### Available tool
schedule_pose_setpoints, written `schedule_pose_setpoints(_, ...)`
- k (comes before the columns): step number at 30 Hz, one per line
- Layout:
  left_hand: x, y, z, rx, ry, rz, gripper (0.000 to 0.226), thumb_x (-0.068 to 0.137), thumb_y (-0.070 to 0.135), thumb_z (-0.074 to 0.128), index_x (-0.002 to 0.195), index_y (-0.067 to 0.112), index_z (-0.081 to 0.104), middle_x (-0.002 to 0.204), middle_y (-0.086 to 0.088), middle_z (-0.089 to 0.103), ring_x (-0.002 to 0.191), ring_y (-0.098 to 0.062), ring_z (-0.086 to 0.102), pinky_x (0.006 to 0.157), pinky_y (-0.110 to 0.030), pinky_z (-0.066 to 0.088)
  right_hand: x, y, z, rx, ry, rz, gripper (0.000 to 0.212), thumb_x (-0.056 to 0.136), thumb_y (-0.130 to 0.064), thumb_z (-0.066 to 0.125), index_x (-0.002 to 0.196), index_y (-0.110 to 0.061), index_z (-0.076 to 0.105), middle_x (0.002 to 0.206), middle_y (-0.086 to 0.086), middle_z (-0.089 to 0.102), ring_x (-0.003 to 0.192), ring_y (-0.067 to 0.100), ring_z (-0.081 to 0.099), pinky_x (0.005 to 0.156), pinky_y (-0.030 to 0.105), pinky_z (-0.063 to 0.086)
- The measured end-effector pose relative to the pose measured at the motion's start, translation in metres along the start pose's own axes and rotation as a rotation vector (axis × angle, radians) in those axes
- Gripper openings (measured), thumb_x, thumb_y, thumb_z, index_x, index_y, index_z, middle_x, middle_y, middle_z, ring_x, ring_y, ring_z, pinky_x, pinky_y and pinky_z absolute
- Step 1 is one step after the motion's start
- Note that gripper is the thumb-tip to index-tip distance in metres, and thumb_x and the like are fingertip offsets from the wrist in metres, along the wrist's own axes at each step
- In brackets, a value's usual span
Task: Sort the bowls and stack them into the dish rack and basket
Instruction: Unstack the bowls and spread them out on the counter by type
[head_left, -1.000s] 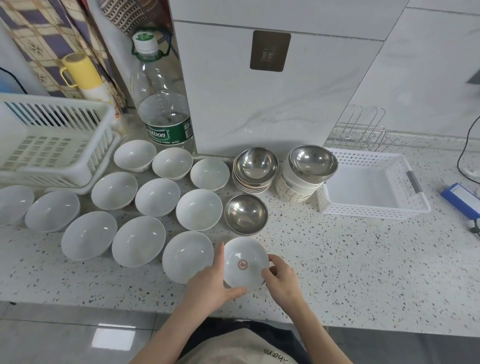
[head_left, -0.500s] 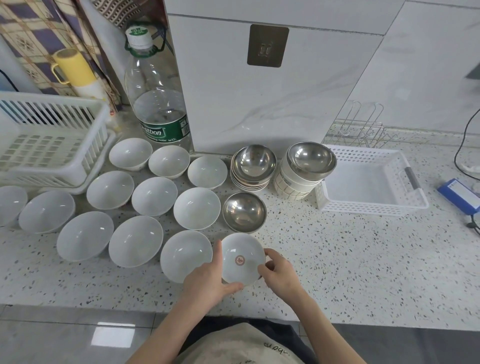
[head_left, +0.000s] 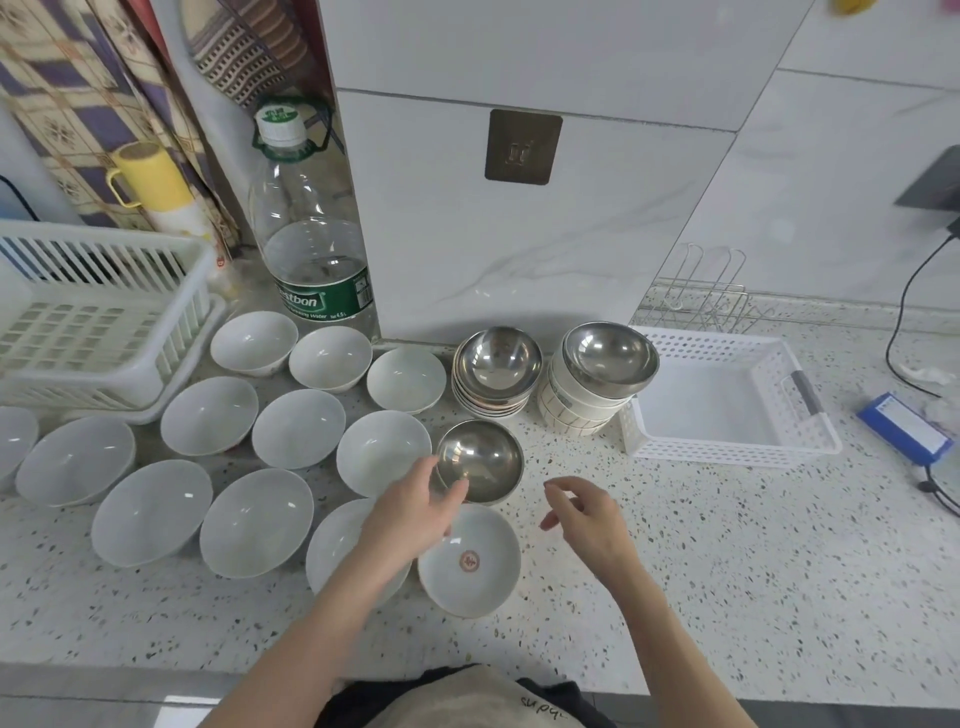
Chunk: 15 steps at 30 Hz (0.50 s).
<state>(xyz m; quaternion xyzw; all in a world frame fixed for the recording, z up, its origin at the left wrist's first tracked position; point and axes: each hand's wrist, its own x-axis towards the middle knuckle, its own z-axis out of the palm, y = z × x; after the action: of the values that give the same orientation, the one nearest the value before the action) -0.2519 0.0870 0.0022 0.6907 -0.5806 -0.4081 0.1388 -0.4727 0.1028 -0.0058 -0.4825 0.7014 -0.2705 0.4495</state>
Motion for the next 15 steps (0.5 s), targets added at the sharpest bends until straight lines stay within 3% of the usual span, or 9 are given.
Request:
schedule_pose_setpoints(4,0.050,0.033,-0.013,0.008,0.057,0.002,0.068,0.096,0.056,0.044,0.152,0.020,0.029,0.127,-0.013,0.065,0.118,-0.030,0.060,0.102,-0.046,0.046,0.020,-0.022,-0.010,0.046,0.038,-0.035,0.015,0.095,-0.029,0.054,0.103,-0.029,0.066,0.067,-0.006,0.073,0.049,0.010,0.045,0.046,0.024,0.042)
schedule_pose_setpoints(6,0.070,0.047,-0.016,-0.044,0.063,-0.009,0.072,0.095,0.057,0.044,0.152,0.018,0.024,0.136,-0.012,0.059,0.120,-0.031,0.059,0.102,-0.046,0.047,0.026,-0.028,-0.010,0.064,0.032,-0.037,0.015,0.094,-0.029,0.054,0.104,-0.028,0.066,0.068,-0.007,0.073,0.048,0.011,0.043,0.045,0.024,0.041)
schedule_pose_setpoints(7,0.079,0.053,-0.017,-0.066,0.074,-0.022,0.072,0.094,0.058,0.044,0.150,0.018,0.024,0.131,-0.010,0.063,0.114,-0.029,0.063,0.098,-0.045,0.049,0.029,-0.030,-0.010,0.072,0.025,-0.037,0.015,0.094,-0.029,0.054,0.104,-0.028,0.066,0.069,-0.007,0.073,0.048,0.011,0.042,0.045,0.024,0.041)
schedule_pose_setpoints(9,0.094,0.062,-0.017,-0.055,0.100,-0.064,0.070,0.091,0.060,0.047,0.143,0.017,0.027,0.095,-0.002,0.075,0.090,-0.020,0.069,0.081,-0.039,0.054,0.033,-0.031,-0.008,0.081,0.014,-0.038,0.015,0.094,-0.028,0.054,0.104,-0.029,0.066,0.069,-0.006,0.073,0.047,0.011,0.042,0.045,0.024,0.041)
schedule_pose_setpoints(11,0.106,0.065,-0.017,-0.045,0.115,-0.110,0.068,0.089,0.055,0.053,0.139,0.016,0.030,0.069,0.005,0.073,0.075,-0.011,0.066,0.069,-0.033,0.050,0.035,-0.029,-0.006,0.085,0.005,-0.036,0.014,0.095,-0.028,0.054,0.102,-0.030,0.065,0.069,-0.006,0.073,0.046,0.010,0.043,0.045,0.025,0.041)
schedule_pose_setpoints(15,0.120,0.063,-0.012,-0.206,0.093,-0.171,0.065,0.086,0.030,0.064,0.141,0.017,0.031,0.071,0.007,0.072,0.057,-0.002,0.069,0.065,-0.029,0.050,0.039,-0.023,-0.004,0.094,-0.026,-0.016,0.016,0.095,-0.026,0.053,0.102,-0.030,0.066,0.070,-0.006,0.073,0.045,0.006,0.043,0.043,0.023,0.040)
